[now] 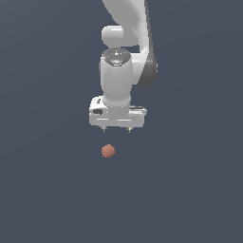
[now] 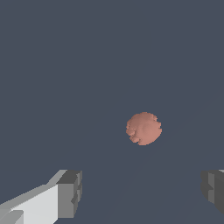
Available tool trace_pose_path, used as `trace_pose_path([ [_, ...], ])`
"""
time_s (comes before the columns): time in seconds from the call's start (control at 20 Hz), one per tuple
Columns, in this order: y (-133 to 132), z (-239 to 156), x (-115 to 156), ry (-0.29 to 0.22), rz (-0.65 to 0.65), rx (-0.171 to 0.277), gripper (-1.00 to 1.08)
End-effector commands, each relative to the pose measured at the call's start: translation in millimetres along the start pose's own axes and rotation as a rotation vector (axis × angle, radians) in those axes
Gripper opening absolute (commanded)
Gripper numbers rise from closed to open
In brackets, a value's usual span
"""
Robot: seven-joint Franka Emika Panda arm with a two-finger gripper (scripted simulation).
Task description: Pick up the object and move it to a goal position.
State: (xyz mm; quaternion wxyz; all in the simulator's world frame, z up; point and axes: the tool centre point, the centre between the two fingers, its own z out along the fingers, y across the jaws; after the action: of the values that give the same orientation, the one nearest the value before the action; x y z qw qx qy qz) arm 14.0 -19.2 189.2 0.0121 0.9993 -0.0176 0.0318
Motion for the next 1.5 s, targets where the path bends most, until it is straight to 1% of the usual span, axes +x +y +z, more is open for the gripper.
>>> trace_pose_path([
  [0.0,0,1,0,-0.002,0.004,0.000,1.00],
  [0.3,2,6,1,-0.005,0.059,0.003,1.00],
  [0.6,6,17,4,-0.014,0.169,0.007,1.00],
  [0.8,11,27,6,-0.022,0.273,0.010,1.00],
  [1.45,28,68,13,-0.052,0.680,0.007,1.00],
])
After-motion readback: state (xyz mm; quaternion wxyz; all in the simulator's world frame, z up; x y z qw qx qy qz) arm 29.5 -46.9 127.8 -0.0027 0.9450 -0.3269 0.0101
